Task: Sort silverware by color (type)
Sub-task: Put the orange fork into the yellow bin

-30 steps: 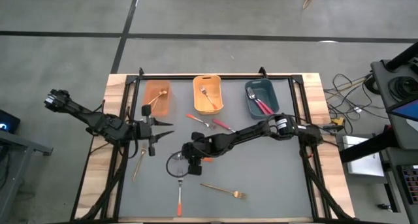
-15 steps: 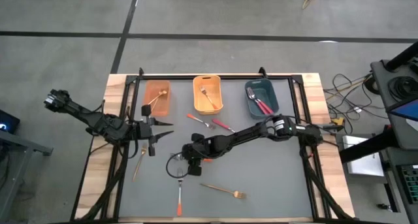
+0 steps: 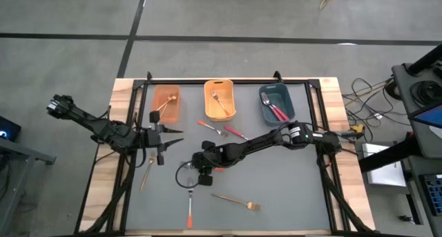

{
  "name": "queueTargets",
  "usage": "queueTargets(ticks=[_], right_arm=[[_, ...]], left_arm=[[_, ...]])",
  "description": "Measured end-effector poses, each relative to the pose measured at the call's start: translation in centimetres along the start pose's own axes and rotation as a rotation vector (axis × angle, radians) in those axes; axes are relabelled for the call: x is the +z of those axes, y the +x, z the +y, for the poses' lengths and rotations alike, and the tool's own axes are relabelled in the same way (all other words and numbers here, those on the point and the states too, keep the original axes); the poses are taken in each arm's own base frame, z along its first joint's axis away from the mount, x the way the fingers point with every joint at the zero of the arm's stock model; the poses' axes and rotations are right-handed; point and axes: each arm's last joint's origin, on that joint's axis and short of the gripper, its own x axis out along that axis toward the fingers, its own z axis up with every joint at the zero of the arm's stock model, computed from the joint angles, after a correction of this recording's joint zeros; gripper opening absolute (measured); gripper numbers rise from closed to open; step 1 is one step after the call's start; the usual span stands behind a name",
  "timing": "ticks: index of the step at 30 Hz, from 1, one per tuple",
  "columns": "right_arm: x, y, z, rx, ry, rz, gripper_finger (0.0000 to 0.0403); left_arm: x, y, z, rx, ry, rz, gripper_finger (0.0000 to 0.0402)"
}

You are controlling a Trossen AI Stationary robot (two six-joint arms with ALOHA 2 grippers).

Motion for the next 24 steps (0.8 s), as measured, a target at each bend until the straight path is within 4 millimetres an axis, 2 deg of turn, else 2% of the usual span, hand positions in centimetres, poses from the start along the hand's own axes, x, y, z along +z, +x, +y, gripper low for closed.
queueTargets(ticks=[11,17,24], right_arm=[[0.0,0.0,0.0,0.007,-0.004,0.000,0.0022],[0.1,-0.2,0.0,0.010,-0.002,-0.002,0.0019],[0.7,-1.7,0.0,0.022,-0.001,-0.001,0.0018]], left_arm=[[0.0,0.0,0.0,0.000,0.000,0.000,0.0091],[0.0,0.0,0.0,0.000,0.000,0.000,0.0091],[0.0,0.0,0.0,0.000,0.001,0.000,0.0091]])
